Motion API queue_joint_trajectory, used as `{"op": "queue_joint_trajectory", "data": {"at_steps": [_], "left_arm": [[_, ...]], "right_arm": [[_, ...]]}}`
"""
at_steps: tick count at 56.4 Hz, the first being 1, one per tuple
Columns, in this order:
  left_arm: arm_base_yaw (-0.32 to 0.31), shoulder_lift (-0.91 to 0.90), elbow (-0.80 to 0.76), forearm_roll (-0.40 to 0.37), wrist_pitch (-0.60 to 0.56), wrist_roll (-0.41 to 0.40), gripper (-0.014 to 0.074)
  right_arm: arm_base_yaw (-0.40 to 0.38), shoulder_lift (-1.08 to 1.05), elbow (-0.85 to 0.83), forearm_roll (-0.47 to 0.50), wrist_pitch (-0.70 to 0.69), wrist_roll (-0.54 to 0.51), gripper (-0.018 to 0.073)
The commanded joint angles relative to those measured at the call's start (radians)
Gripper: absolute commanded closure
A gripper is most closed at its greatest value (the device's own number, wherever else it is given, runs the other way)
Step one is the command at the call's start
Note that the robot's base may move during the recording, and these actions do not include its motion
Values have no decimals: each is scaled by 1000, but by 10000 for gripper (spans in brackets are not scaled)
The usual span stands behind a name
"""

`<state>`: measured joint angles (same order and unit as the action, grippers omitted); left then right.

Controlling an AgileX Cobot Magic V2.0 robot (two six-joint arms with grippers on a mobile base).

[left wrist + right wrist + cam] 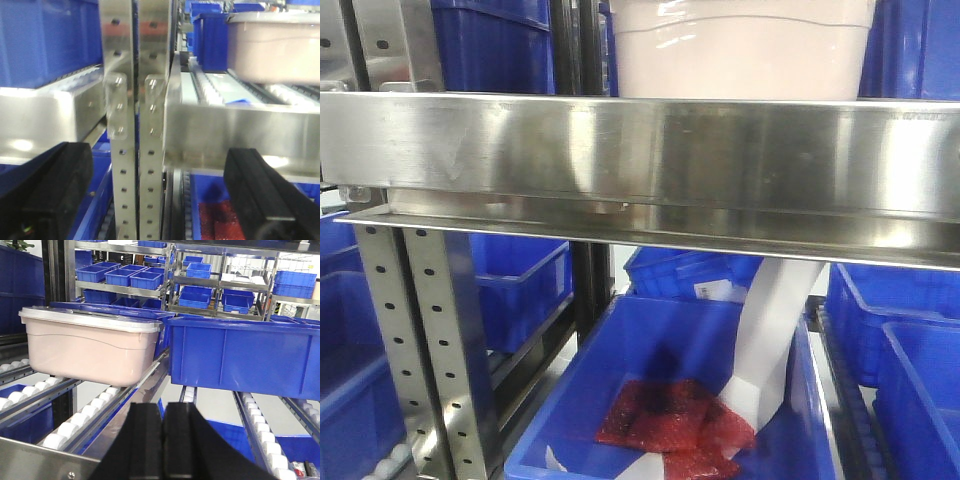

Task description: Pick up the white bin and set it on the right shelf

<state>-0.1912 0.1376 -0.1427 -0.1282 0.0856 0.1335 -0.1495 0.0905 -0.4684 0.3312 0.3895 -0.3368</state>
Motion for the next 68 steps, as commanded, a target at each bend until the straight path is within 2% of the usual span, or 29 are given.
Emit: {"op": "queue_joint_trajectory", "data": {"at_steps": [1,9,13,68], "left_arm": [[3,-62,44,1,-96,-15,724],[3,-167,147,1,-143,-25,724],[5,-157,180,1,-227,-25,724],[5,-157,178,-1,-228,-25,724]], "right_arm": [[0,13,-26,10,-96,2,491],[0,13,-26,10,-96,2,491],[0,14,-26,10,-96,2,491],[0,14,-26,10,-96,2,491]]}}
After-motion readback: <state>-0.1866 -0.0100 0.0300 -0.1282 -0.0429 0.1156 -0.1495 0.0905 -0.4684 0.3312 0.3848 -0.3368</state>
